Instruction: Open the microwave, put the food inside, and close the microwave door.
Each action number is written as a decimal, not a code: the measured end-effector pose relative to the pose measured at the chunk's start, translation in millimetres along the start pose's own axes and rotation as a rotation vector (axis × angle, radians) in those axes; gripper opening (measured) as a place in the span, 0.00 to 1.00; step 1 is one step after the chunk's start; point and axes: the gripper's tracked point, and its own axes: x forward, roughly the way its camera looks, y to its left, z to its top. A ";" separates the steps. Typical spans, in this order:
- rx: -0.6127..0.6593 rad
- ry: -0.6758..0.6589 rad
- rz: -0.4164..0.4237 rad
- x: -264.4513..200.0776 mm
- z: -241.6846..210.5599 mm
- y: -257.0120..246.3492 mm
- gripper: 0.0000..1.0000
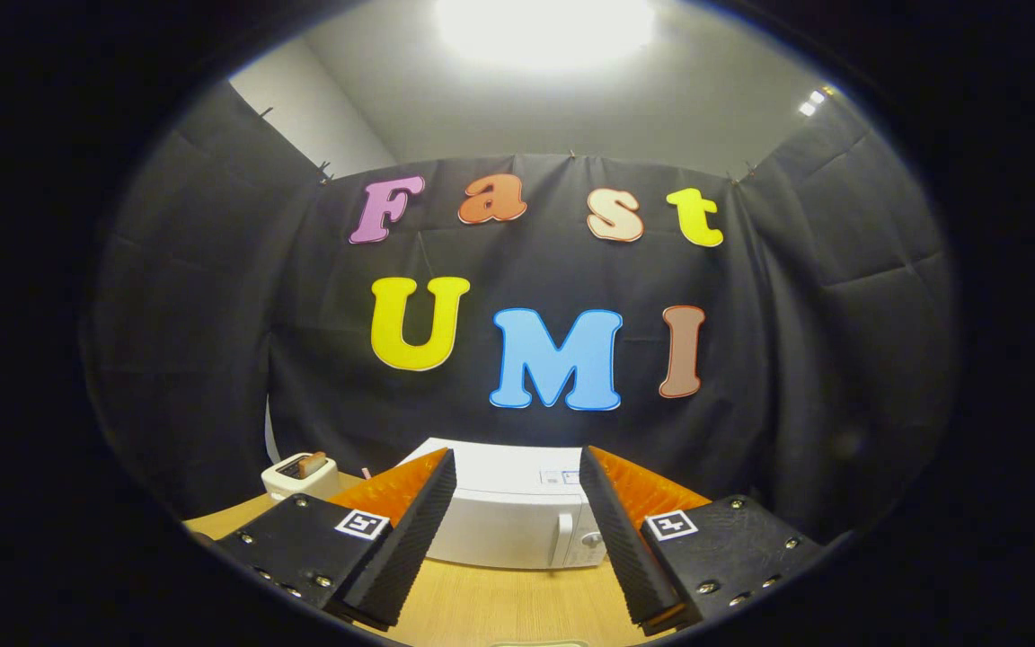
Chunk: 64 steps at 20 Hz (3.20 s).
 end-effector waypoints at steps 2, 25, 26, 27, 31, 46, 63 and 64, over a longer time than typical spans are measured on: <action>0.018 0.016 0.010 10.4 -14.7 -2.1 0.88; 0.056 0.174 -0.044 202.7 -271.0 -76.2 0.84; 0.053 0.184 -0.047 205.6 -276.7 -75.1 0.77; 0.050 0.184 -0.040 206.5 -278.1 -72.1 0.69; 0.009 0.173 -0.043 213.8 -280.4 -62.2 0.38; 0.082 0.268 0.008 206.2 -284.0 -59.0 0.13; 0.076 0.325 0.180 36.7 -268.3 33.5 0.13; 0.076 0.322 0.195 26.7 -266.6 45.4 0.13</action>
